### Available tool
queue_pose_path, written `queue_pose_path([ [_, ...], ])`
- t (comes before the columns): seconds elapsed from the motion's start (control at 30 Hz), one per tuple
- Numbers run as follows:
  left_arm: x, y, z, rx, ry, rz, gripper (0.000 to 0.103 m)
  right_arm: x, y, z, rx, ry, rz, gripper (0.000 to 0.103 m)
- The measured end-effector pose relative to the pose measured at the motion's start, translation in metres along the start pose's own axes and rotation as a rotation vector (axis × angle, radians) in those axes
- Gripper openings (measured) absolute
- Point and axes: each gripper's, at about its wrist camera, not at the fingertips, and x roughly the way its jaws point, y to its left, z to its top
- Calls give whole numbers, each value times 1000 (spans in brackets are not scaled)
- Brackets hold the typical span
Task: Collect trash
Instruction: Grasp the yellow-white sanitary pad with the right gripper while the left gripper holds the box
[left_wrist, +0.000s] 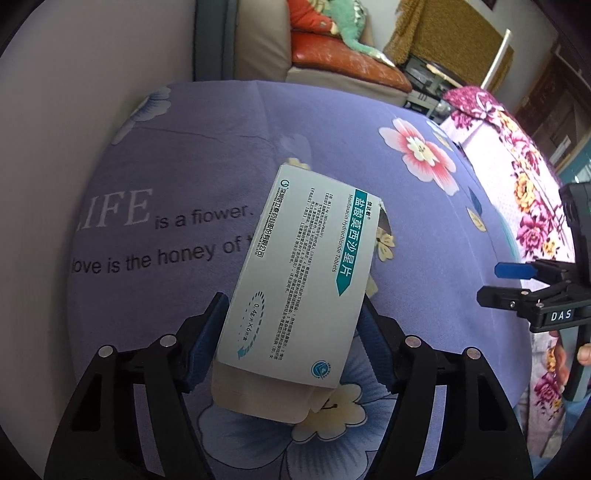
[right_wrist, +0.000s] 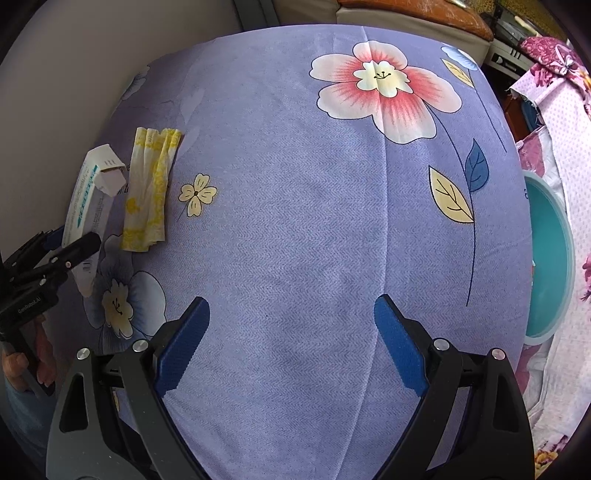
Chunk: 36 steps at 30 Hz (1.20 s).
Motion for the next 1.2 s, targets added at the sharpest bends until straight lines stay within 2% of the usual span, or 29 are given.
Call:
queue_pose_path([
  [0.07, -1, 12, 1, -22, -12, 57, 70, 2, 9, 6, -15, -1, 9, 86],
  [0.23, 4, 39, 2, -81, -10, 97, 70, 14, 45, 28, -81, -13, 55, 86],
  [0.57, 15, 62, 5, -104, -3, 127, 72, 53, 117, 71, -191, -29, 139, 86],
  [0.8, 25, 67, 5, -106, 16, 130, 73, 70, 139, 81, -246, -51, 124, 84],
  [0.9, 30, 68, 6, -103, 25, 134, 73, 75, 144, 82, -273, -53, 103, 70],
  [0.93, 31, 67, 6, -99, 24, 137, 73, 76, 144, 80, -285, -53, 91, 57],
  [1.0, 31, 66, 6, -93, 24, 141, 73, 76, 145, 79, -310, -74, 59, 42],
  [1.07, 32, 66, 6, -90, 25, 143, 74, 74, 140, 80, -304, -72, 54, 14],
  [1.2, 35, 63, 9, -81, 29, 152, 75, 70, 127, 77, -285, -68, 62, 7],
])
